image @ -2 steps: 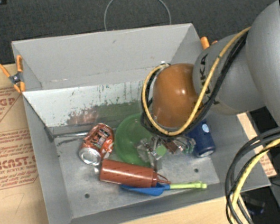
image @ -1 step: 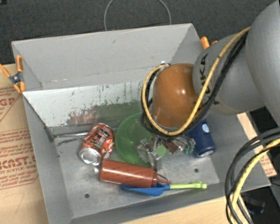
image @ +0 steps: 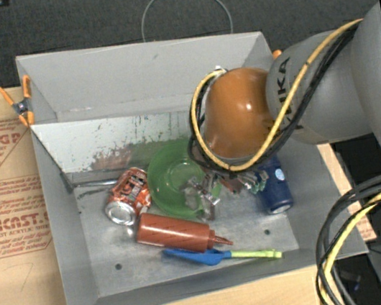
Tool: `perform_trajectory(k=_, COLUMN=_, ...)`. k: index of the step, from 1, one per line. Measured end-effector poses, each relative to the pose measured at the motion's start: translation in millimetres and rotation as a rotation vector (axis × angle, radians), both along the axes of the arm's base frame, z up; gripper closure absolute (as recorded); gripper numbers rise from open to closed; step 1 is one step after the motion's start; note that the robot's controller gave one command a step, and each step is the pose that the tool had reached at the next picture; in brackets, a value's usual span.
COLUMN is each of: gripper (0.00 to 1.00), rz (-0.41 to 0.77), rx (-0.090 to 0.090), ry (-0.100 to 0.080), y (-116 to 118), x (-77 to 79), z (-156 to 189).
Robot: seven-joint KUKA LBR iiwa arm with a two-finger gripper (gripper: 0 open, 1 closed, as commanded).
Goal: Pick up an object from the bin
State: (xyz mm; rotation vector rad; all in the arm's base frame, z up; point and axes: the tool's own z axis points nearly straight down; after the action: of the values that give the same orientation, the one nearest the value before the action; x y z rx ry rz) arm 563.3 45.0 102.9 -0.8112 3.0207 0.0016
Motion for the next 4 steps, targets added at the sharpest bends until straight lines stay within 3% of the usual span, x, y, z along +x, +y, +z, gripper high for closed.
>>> perform_trajectory(k=1, gripper=1.0, rz=-0.129, rx=0.003, ry=0.003, y=3.9, x=-0.6, z=40.2)
perform_trajectory(k=2, gripper=1.0, rz=-0.071, rx=0.003, ry=0.003, y=13.6, x=8.9, z=-36.4)
perform_trajectory(k=3, gripper=1.0, rz=-0.079, rx=0.002, ry=0.004, y=16.0, x=4.2, z=62.3)
perform_trajectory(k=4, gripper=1.0, rz=-0.056, rx=0.004, ry=0.001, y=24.0, x=16.3, z=37.9)
